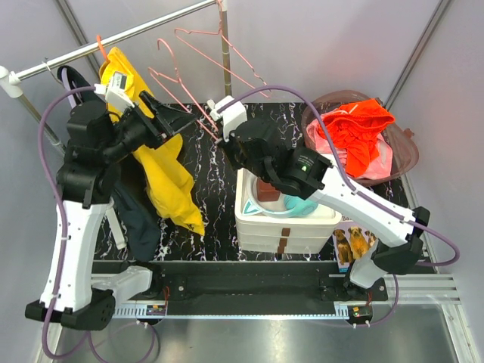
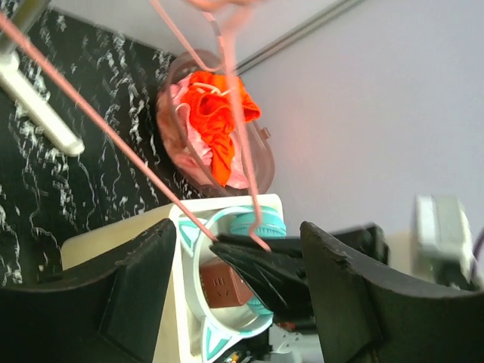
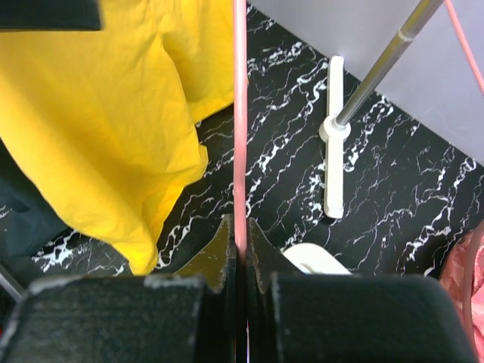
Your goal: Remove the shorts from the hanger
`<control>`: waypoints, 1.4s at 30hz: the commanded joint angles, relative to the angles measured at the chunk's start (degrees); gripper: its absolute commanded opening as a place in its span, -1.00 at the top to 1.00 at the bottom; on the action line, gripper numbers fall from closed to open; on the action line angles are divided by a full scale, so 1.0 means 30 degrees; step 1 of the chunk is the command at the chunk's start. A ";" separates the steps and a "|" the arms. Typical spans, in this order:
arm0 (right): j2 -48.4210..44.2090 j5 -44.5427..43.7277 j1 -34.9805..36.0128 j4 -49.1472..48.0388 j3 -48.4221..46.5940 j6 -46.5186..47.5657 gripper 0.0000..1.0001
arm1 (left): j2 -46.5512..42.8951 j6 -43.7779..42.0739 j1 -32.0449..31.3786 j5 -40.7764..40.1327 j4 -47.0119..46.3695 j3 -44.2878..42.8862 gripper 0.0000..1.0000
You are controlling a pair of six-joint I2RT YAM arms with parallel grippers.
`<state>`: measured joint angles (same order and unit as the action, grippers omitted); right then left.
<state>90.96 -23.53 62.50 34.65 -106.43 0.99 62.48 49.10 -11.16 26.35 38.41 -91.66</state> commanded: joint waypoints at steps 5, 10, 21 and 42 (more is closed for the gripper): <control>0.2312 0.0688 -0.1612 -0.0157 -0.4831 -0.0214 1.00 | -0.2891 -0.4437 0.0087 -0.0222 -0.2054 -0.0414 -0.36; 0.4335 0.2304 -0.2989 0.0868 -0.8951 -0.1035 1.00 | -0.4154 -0.6432 0.0116 -0.3006 -0.0239 -0.1145 -0.38; 0.7327 0.5818 -0.4807 0.2013 -1.2188 -0.2938 1.00 | -0.6616 -0.8866 0.0116 -1.0008 0.3073 -0.1849 -0.40; 0.9875 0.9190 -0.7765 0.3798 -1.3828 -0.6101 1.00 | -0.6969 -1.0215 0.0087 -1.3792 0.4070 -0.2172 -0.40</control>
<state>120.33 1.72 41.56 44.60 -144.29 -14.50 40.73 20.23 -11.07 -12.99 51.24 -96.31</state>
